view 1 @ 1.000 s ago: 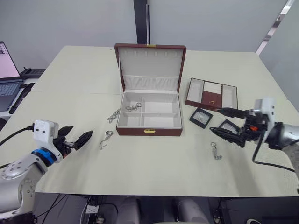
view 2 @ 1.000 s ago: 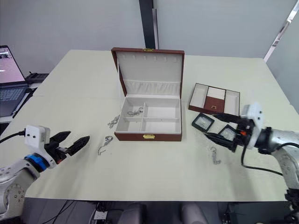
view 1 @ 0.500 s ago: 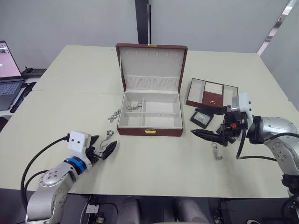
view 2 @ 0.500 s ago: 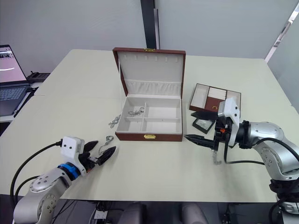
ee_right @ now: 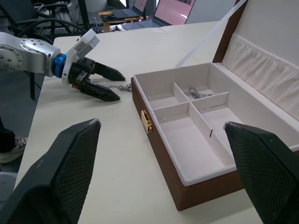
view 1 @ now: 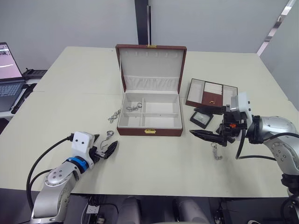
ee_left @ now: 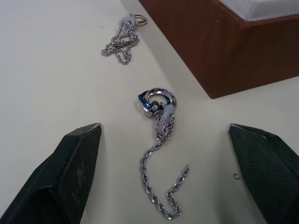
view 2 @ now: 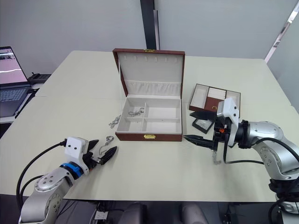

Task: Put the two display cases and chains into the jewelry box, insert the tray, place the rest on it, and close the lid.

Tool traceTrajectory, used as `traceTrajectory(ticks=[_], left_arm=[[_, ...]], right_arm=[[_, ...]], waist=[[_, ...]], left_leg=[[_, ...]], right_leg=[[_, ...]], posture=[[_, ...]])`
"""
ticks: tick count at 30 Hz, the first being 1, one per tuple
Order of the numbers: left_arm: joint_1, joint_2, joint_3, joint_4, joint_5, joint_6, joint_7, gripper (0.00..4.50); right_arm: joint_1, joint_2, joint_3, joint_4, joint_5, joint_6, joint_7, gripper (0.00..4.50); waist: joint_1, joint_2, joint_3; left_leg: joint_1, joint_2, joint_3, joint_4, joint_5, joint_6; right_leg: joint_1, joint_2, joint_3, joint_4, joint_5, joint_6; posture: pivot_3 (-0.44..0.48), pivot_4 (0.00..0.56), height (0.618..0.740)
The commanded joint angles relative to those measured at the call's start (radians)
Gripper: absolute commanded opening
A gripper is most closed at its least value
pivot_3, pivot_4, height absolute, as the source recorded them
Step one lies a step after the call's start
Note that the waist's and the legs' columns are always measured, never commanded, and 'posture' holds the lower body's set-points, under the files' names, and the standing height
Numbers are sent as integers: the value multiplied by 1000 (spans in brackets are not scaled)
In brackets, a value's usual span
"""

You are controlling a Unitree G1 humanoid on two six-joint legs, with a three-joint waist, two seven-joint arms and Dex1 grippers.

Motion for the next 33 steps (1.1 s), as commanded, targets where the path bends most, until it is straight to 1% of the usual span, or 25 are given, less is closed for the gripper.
traceTrajectory(ticks=[1,11,13,22,28,33], left_arm=[[16,4,-15,39,12,12,-7,3575],[14,-5,-15,62,20,4,-12,562],[11,-6,-16,64,20,2,-11,17],[-3,-13,0,66,18,-23,-8,17],[-25,-2,44,-9,-58,7,-22,17],[-63,29,75,-89,-127,70,-25,17]], right_arm=[[-7,-5,-13,-29,12,2,4,4500],[8,-16,-21,-33,12,3,10,4500],[6,-15,-21,-32,12,4,10,4500],[-1,-11,-17,-28,7,1,9,4500],[-20,-13,-32,-30,24,11,7,4500],[-48,-12,-47,-31,38,22,-2,4500]], waist=[[0,0,0],[0,1,-1],[0,2,-1],[0,3,-2],[0,3,-2],[0,1,-1]], left_leg=[[0,0,0,0,0,0],[0,0,0,0,0,0],[0,0,0,0,0,0],[0,0,0,0,0,0],[-1,0,0,0,0,0],[-1,0,0,0,0,0]], right_leg=[[0,0,0,0,0,0],[0,0,0,0,0,0],[0,0,0,0,0,0],[0,0,0,0,0,0],[0,0,0,-1,0,0],[-1,0,0,-1,0,0]], posture=[[0,150,740],[0,150,740],[0,150,740],[0,150,740],[0,150,740],[0,150,740]])
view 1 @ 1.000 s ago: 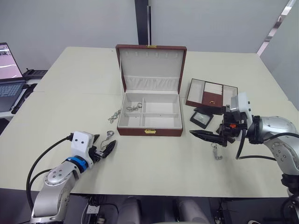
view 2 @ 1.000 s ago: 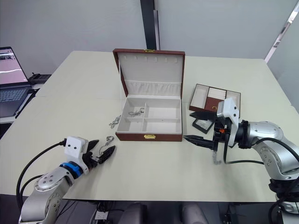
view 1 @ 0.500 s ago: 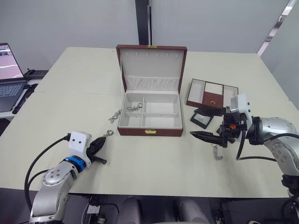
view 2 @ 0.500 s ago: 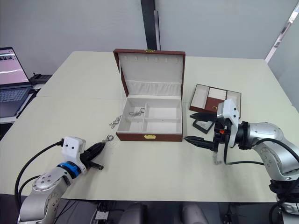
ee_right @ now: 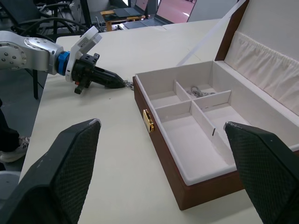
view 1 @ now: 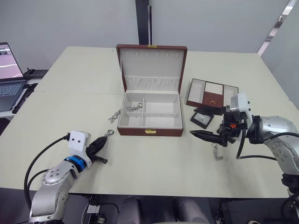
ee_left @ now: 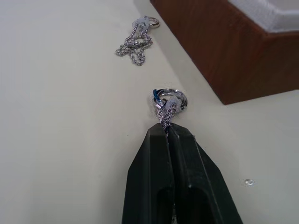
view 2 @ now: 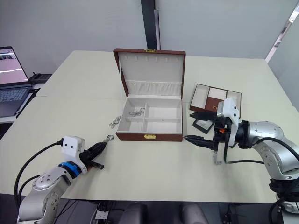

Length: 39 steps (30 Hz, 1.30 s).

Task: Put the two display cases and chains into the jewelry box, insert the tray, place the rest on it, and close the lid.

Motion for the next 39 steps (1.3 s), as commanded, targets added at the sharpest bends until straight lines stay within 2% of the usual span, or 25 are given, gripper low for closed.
traceTrajectory(ticks=[1,13,23,34,39], left_arm=[[-32,33,36,-83,-48,32,-9,17],[-114,82,52,-110,-124,68,-46,17],[-245,156,8,-119,-162,150,-97,17],[-528,212,-131,95,-149,196,-284,17],[-592,224,-201,184,-115,181,-364,17]], right_arm=[[-33,-9,-43,-29,29,3,-4,4500],[-39,-10,-55,-21,28,-2,-17,4500],[-20,-9,-87,-41,30,0,-44,4500],[73,-5,-135,-139,49,15,-132,4500],[130,-17,-177,-191,65,34,-163,4500]], waist=[[0,0,0],[0,-1,0],[0,-1,1],[2,-2,1],[1,-2,1]], left_leg=[[0,0,0,0,0,0],[-1,0,0,-1,0,0],[-1,0,0,-1,0,0],[-2,0,0,-1,0,0],[-2,0,0,-1,0,0]], right_leg=[[0,0,0,0,0,0],[0,0,0,-2,0,0],[0,0,0,-4,0,0],[0,1,0,-5,0,0],[0,1,0,-5,0,0]], posture=[[0,150,740],[0,150,740],[0,150,740],[0,150,740],[0,150,740]])
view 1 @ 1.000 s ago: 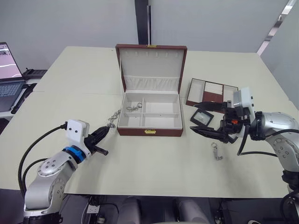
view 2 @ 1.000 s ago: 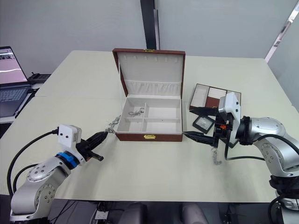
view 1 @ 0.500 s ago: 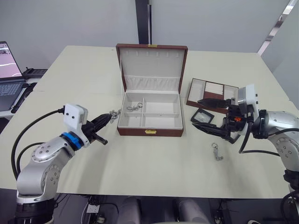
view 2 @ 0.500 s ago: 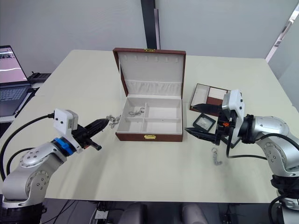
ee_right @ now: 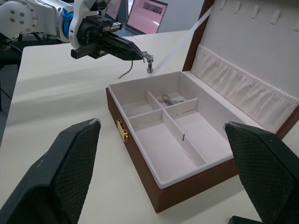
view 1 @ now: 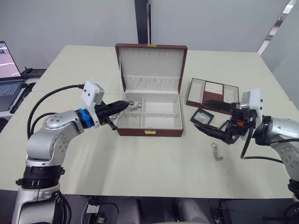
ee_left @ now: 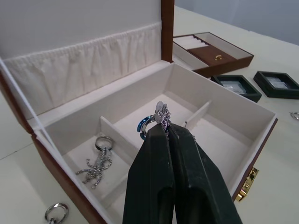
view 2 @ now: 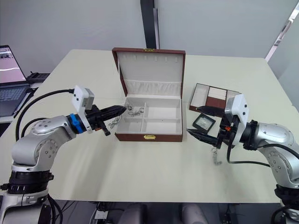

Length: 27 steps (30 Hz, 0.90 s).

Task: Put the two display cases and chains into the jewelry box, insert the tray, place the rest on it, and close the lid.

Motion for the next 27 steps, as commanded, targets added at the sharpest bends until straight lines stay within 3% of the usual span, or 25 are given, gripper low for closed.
traceTrajectory(ticks=[1,26,27], left_arm=[[-29,20,-22,22,22,-18,-50,17],[38,32,7,-50,40,25,-16,17],[37,32,10,-51,38,25,-12,209]], right_arm=[[21,-18,-57,-62,31,7,-21,4500],[29,-36,-61,-54,33,4,-28,4500],[28,-37,-62,-52,33,4,-26,4500]], waist=[[-2,0,0],[-2,0,0],[-2,0,0]], left_leg=[[0,0,0,0,0,0],[0,0,0,0,0,0],[0,0,0,0,0,0]], right_leg=[[0,0,0,0,0,0],[0,0,0,0,0,0],[0,0,0,0,0,0]], posture=[[0,150,740],[0,150,740],[0,150,740]])
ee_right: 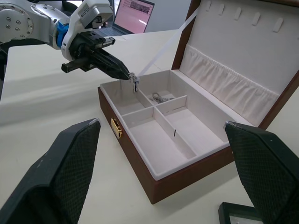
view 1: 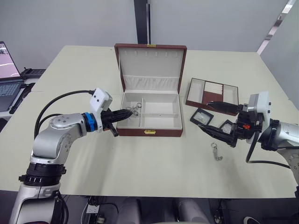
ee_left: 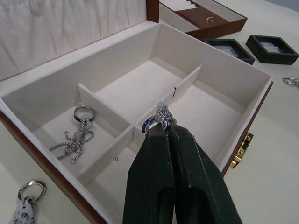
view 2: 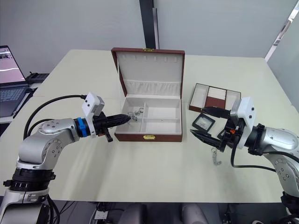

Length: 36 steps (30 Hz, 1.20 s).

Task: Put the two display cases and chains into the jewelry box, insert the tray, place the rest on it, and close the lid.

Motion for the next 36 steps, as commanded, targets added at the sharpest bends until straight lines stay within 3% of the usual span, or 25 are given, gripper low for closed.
traceTrajectory(ticks=[1,15,22,27,36], left_arm=[[-2,11,40,-39,-11,2,9,429],[6,26,79,-39,-37,24,0,4487],[67,121,245,33,-66,4,-43,4487],[177,172,348,123,-20,-82,-45,4487],[386,98,477,172,49,-250,74,4487]], right_arm=[[-16,-19,-15,-3,2,-14,10,4500],[-13,-29,-26,30,-3,-22,29,4500],[97,-85,-140,159,-53,-71,83,4500],[157,-86,-177,340,-132,-166,117,4500],[152,-19,-165,641,-256,-361,95,4500]], waist=[[0,0,0],[1,0,0],[0,0,0],[-1,0,0],[-1,0,0]], left_leg=[[0,0,0,0,0,0],[0,0,0,0,0,0],[0,0,0,0,0,0],[1,0,1,0,0,0],[1,0,2,0,0,0]], right_leg=[[0,0,0,0,0,0],[0,0,0,0,0,0],[0,0,0,0,0,0],[0,0,0,0,0,0],[0,-1,0,0,0,0]], posture=[[0,150,740],[0,150,740],[0,150,740],[0,150,740],[0,150,740]])
